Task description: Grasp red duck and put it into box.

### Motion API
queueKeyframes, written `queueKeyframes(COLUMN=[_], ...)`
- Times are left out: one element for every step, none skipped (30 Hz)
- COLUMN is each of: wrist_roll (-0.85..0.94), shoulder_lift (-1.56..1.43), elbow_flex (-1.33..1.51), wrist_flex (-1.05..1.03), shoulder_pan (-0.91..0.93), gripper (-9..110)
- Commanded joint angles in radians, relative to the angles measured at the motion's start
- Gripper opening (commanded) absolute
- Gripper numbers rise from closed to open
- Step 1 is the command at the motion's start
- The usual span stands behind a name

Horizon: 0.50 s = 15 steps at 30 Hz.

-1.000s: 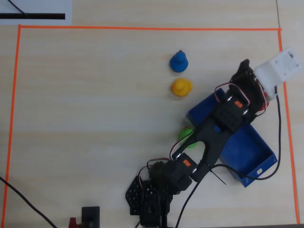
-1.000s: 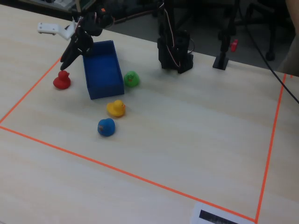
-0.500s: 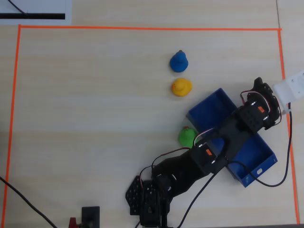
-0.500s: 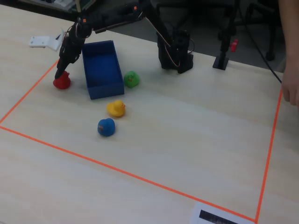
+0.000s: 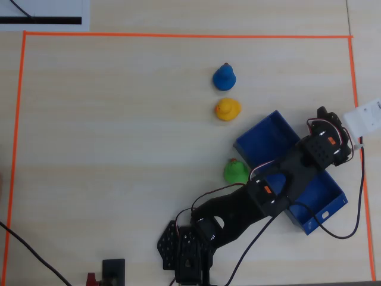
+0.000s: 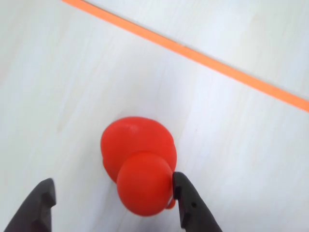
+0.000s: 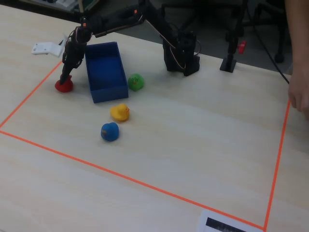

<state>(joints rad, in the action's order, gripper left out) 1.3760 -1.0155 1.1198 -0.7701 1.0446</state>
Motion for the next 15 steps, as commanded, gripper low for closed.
queueKeyframes(wrist_roll=[0.014, 0.02, 0.026, 0.032, 0.035, 0.04, 0.044, 0.051, 0.057, 0.058, 0.06, 0.061, 0.061, 0.06, 0.06], shoulder_lift=[-0.012, -0.008, -0.005, 0.002, 0.008, 0.014, 0.021, 0.029, 0.035, 0.041, 0.048, 0.054, 0.058, 0.061, 0.063], elbow_flex=[-0.064, -0.064, -0.064, -0.064, -0.064, -0.067, -0.072, -0.077, -0.083, -0.091, -0.098, -0.107, -0.117, -0.124, -0.13], wrist_flex=[-0.028, -0.035, -0.043, -0.044, -0.044, -0.044, -0.044, -0.044, -0.044, -0.044, -0.046, -0.046, -0.049, -0.054, -0.061], shoulder_pan=[0.003, 0.002, 0.0, -0.002, -0.003, -0.005, -0.005, -0.006, -0.008, -0.009, -0.012, -0.015, -0.017, -0.02, -0.023], gripper=[32, 32, 32, 32, 32, 32, 31, 31, 31, 30, 29, 27, 25, 24, 23])
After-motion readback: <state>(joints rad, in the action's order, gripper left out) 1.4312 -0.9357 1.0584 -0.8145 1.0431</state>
